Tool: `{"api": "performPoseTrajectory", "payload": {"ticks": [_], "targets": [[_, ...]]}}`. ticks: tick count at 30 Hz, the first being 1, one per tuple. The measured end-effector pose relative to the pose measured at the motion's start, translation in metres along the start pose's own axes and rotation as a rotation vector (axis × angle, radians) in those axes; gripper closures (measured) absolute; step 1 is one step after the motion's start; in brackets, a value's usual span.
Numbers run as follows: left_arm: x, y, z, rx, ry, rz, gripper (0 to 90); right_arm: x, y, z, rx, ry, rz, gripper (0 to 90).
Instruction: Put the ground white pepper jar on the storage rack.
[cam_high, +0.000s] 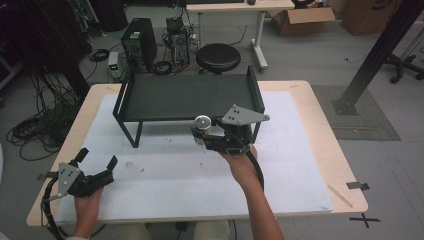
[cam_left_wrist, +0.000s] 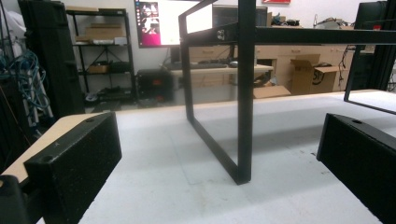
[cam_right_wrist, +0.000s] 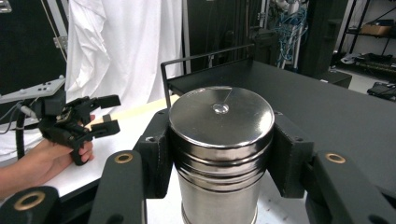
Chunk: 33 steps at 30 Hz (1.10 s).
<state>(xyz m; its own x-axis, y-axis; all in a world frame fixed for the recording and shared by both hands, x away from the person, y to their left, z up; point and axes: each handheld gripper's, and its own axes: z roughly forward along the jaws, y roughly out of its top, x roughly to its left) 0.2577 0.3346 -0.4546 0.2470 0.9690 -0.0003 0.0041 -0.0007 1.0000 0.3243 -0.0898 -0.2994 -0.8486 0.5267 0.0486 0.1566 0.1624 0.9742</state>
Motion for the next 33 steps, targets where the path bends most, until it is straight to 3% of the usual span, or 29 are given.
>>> {"api": "performPoseTrajectory", "payload": {"ticks": [13, 33], "targets": [[0.0, 0.0, 0.0, -0.001, 0.0, -0.001, 0.2, -0.01, 0.027, 0.016, -0.006, -0.005, -0.007, 48.9], [0.0, 0.0, 0.0, 0.0, -0.001, 0.0, 0.2, -0.03, 0.051, 0.043, -0.044, -0.017, 0.014, 49.0]]}}
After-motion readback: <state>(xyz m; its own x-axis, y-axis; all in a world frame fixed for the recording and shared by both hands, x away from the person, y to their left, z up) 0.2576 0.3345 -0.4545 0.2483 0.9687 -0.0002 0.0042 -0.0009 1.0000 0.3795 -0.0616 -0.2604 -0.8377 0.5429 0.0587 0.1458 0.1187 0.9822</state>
